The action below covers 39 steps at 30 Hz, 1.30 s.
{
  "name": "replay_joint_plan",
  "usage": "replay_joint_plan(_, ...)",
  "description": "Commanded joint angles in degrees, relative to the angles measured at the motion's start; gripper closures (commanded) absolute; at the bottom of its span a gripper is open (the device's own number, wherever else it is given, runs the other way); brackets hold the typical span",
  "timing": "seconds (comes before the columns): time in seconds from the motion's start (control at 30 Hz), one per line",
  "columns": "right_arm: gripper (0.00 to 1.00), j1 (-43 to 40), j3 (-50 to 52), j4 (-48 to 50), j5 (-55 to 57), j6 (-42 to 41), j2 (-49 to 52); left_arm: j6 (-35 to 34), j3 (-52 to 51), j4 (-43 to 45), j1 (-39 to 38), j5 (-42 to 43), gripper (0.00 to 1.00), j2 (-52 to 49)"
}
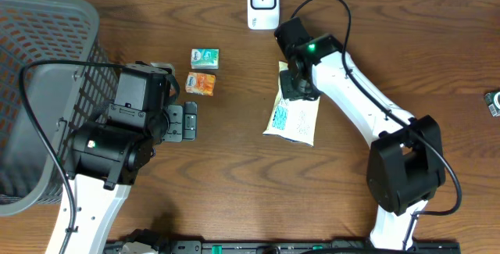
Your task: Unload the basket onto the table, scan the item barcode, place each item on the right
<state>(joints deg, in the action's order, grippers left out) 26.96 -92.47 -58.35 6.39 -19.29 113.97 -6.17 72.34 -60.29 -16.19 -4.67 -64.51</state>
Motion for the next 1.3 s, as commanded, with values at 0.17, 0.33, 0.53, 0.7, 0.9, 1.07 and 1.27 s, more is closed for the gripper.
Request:
replay_joint_plan(0.17,0.67,0.1,12.0,10.3,-4.2,-1.8,0.0,0.1,0.7,-0.3,0.0,-0.3,0.02,-0.2)
replay_joint_plan(0.33,0.71,0.1,14.5,10.6,-3.3,-2.5,0.0,0.1,0.7,-0.3,0.0,-0.3,0.02,-0.2)
replay_joint_plan(0.53,0.66,-1.0,8.1,2.5,-3.3,-2.5,-0.2,0.1,0.7,-0.3,0.0,-0.3,0.02,-0.2)
replay_joint_plan(0.7,0.60,-1.0,0.3,-4.2,-5.4,-2.5,-0.2,0.1,0.7,-0.3,0.0,-0.3,0.02,-0.2)
replay_joint_plan(0.9,0.50,1.0,-0.8,-0.8,-9.4,-2.6,0.0,0.1,0.7,-0.3,0.0,-0.3,0.02,-0.2)
replay_joint_plan(1.07,0.44,5.3,0.2,4.5,-4.9,-5.9,0.5,0.1,0.7,-0.3,0.0,-0.3,0.02,-0.2)
replay_joint_plan(1.27,0.32,10.0,0.4,4.6,7.6,-8.3,1.5,0.1,0.7,-0.3,0.0,-0.3,0.02,-0.2)
